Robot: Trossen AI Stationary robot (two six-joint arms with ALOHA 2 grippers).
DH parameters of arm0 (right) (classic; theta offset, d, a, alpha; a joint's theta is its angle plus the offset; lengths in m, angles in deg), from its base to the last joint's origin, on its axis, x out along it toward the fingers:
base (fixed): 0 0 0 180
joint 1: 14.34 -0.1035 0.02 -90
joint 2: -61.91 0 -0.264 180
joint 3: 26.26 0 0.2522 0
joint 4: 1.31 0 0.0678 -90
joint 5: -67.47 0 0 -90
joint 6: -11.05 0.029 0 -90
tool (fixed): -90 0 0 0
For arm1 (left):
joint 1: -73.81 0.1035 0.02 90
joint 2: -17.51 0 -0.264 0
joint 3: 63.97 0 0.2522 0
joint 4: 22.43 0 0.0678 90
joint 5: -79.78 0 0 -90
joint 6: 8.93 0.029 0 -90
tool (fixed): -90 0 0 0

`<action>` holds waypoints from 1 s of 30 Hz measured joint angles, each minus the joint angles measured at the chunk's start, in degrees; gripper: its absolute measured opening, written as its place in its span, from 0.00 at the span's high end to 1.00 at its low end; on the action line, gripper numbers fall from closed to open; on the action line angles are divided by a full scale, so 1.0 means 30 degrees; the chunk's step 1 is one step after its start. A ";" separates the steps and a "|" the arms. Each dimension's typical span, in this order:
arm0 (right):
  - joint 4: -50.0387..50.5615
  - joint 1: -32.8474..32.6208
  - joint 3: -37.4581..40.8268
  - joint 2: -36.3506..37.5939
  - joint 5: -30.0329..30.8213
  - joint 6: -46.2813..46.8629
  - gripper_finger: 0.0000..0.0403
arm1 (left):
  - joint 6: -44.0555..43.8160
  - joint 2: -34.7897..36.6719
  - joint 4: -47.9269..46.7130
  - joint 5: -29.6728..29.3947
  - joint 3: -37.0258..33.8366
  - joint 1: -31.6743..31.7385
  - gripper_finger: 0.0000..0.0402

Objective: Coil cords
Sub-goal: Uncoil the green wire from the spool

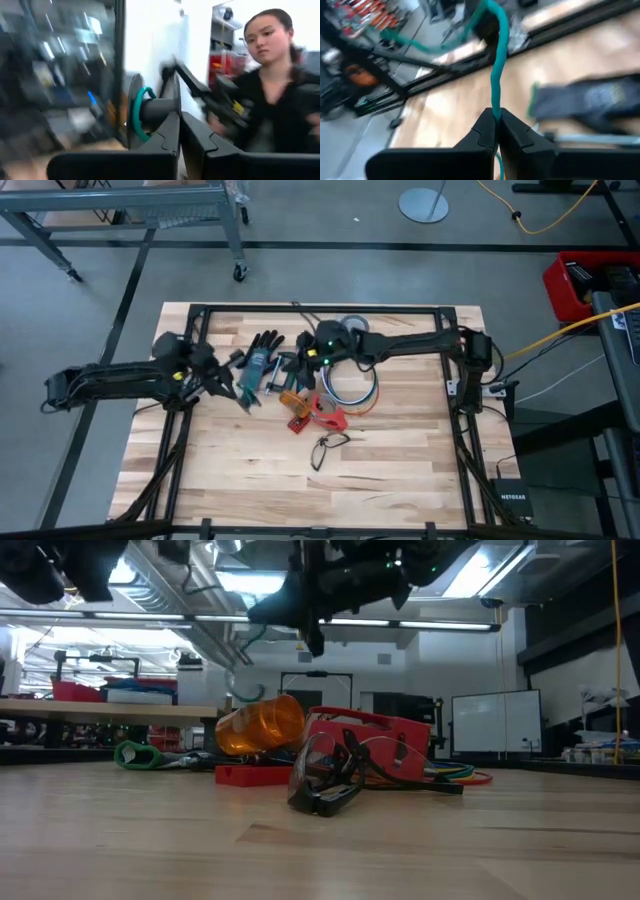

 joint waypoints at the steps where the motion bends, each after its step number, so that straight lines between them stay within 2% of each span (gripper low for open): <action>1: 0.0143 -0.0145 0.0000 -0.0214 -0.0479 0.0140 0.98 | 0.0323 0.0005 0.1009 -0.0882 0.0000 -0.0060 1.00; 3: 0.0598 -0.0506 0.0007 -0.0452 -0.1452 0.0216 0.98 | 0.0531 0.0072 0.2092 -0.2394 0.0000 -0.0027 1.00; 5: 0.1206 -0.0923 0.0007 -0.0458 -0.2275 0.0254 0.98 | 0.0921 0.0243 0.1866 -0.3256 0.0000 0.0244 1.00; 11: 0.1929 -0.1978 0.0007 -0.0156 -0.5803 0.0263 0.98 | 0.0919 0.0757 -0.2245 -0.3914 0.0000 0.1786 1.00; 14: 0.2074 -0.2413 0.0007 0.0143 -0.7780 0.0269 0.98 | 0.0793 0.1083 -0.5311 -0.3195 0.0000 0.2559 1.00; 18: 0.2408 -0.2703 0.0007 0.0690 -0.9386 0.0269 0.98 | -0.0361 0.1429 -0.9067 -0.0391 0.0000 0.3200 1.00; 24: 0.2026 -0.2461 0.0007 0.1870 -0.8815 -0.0189 0.98 | -0.4208 0.1554 -1.2095 0.3947 0.0000 0.2996 1.00; 27: 0.1394 -0.2121 0.0007 0.2494 -0.7890 -0.0854 0.98 | -0.5429 0.1547 -1.3023 0.4912 0.0000 0.2480 1.00; 30: 0.0812 -0.1667 0.0007 0.3027 -0.6453 -0.1753 0.98 | -0.5657 0.1542 -1.3689 0.4990 0.0000 0.1736 1.00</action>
